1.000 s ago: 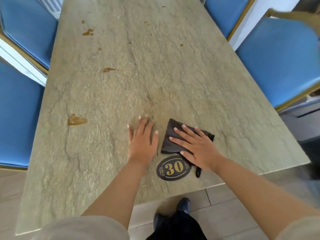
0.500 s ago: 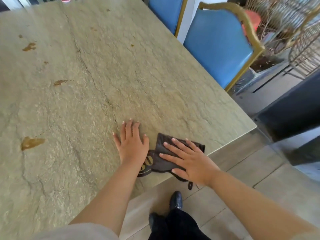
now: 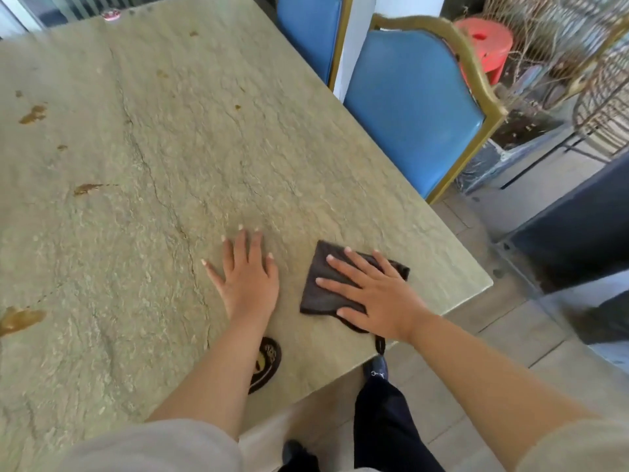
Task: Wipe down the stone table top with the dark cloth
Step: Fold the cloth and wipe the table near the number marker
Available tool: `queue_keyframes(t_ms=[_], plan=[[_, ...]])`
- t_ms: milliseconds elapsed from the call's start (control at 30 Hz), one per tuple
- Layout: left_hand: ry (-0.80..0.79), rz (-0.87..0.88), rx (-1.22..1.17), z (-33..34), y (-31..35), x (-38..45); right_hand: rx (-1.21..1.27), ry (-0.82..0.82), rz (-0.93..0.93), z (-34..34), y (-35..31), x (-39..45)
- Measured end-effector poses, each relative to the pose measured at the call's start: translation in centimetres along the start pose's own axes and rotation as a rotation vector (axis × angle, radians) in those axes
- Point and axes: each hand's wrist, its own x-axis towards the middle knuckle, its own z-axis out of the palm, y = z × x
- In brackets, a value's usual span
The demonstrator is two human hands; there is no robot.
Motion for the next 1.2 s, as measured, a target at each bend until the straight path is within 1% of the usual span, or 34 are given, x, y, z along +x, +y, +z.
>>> queue_keyframes(t_ms=[33,100,167,200,233,267,300,367,433,467,500,533,567,633,667,700,733,767,800,867,933,967,1000,1033,1067,1100,1167,1200], plan=[[-0.013,-0.051,0.019,-0.1,-0.3,0.8,-0.002,0.012,0.093,-0.3,1.8,0.9],[-0.044,-0.131,0.045,0.0,-0.4,1.8,0.016,0.064,0.375,-1.2,3.9,3.7],[-0.044,-0.155,0.064,0.3,-0.2,2.1,0.068,0.035,0.624,-1.9,4.5,7.8],[-0.040,-0.160,0.064,0.3,0.0,2.2,0.084,0.009,0.685,-2.1,4.1,9.7],[-0.036,-0.162,0.061,0.3,0.1,2.2,0.087,-0.014,0.683,-2.4,3.3,11.4],[-0.031,-0.164,0.056,0.2,0.1,2.2,0.076,-0.033,0.612,-2.4,2.4,12.9],[-0.026,-0.167,0.049,0.1,0.2,2.1,0.056,-0.031,0.481,-2.3,1.4,13.9],[-0.020,-0.180,0.033,-0.2,0.2,2.1,0.014,-0.013,0.098,-1.8,0.6,15.0],[-0.018,-0.195,0.027,-0.3,0.2,2.2,-0.007,-0.036,-0.334,-1.9,1.9,16.2],[-0.015,-0.199,0.029,-0.3,0.2,2.2,-0.007,-0.055,-0.484,-2.3,3.2,17.2],[-0.009,-0.205,0.030,-0.2,0.2,2.2,-0.006,-0.074,-0.548,-2.8,4.4,18.5],[-0.002,-0.212,0.030,-0.2,0.1,2.2,-0.008,-0.076,-0.523,-3.2,5.5,20.0],[0.003,-0.218,0.030,-0.2,0.1,2.2,-0.012,-0.050,-0.422,-3.5,6.2,21.6],[0.011,-0.223,0.031,-0.1,0.1,2.1,0.004,0.006,-0.081,-3.8,6.0,24.6],[0.016,-0.226,0.032,-0.1,0.1,2.1,0.026,-0.005,0.093,-3.9,5.2,26.2],[0.016,-0.230,0.033,-0.1,0.1,2.2,0.052,-0.040,0.222,-4.1,3.9,27.6],[0.015,-0.234,0.032,-0.1,0.1,2.2,0.066,-0.076,0.277,-4.2,2.4,28.6],[0.016,-0.238,0.030,-0.1,0.1,2.3,0.067,-0.102,0.256,-4.3,0.8,29.3],[0.020,-0.240,0.027,-0.1,0.1,2.3,0.052,-0.113,0.165,-4.2,-0.4,29.7],[0.019,-0.247,0.010,-0.2,0.1,2.3,0.016,-0.087,-0.152,-3.6,-1.5,29.4],[0.012,-0.254,0.000,-0.2,0.1,2.3,-0.001,-0.073,-0.480,-3.6,0.1,29.0],[0.010,-0.253,0.001,-0.3,0.1,2.3,0.001,-0.084,-0.581,-3.9,1.6,29.5],[0.013,-0.250,-0.002,-0.3,0.1,2.2,-0.007,-0.098,-0.612,-4.5,3.2,30.4],[0.024,-0.245,-0.009,-0.3,0.1,2.2,-0.018,-0.095,-0.568,-4.8,4.5,31.6],[0.035,-0.240,-0.018,-0.3,0.1,2.2,-0.019,-0.082,-0.454,-5.0,5.3,32.7],[0.041,-0.238,-0.025,-0.3,0.1,2.3,-0.009,-0.068,-0.296,-5.2,5.3,33.7],[0.048,-0.238,-0.030,-0.2,0.1,2.3,0.028,-0.064,0.004,-4.8,3.0,35.2],[0.053,-0.238,-0.035,-0.2,0.1,2.4,0.034,-0.073,0.076,-4.6,1.0,35.4]])
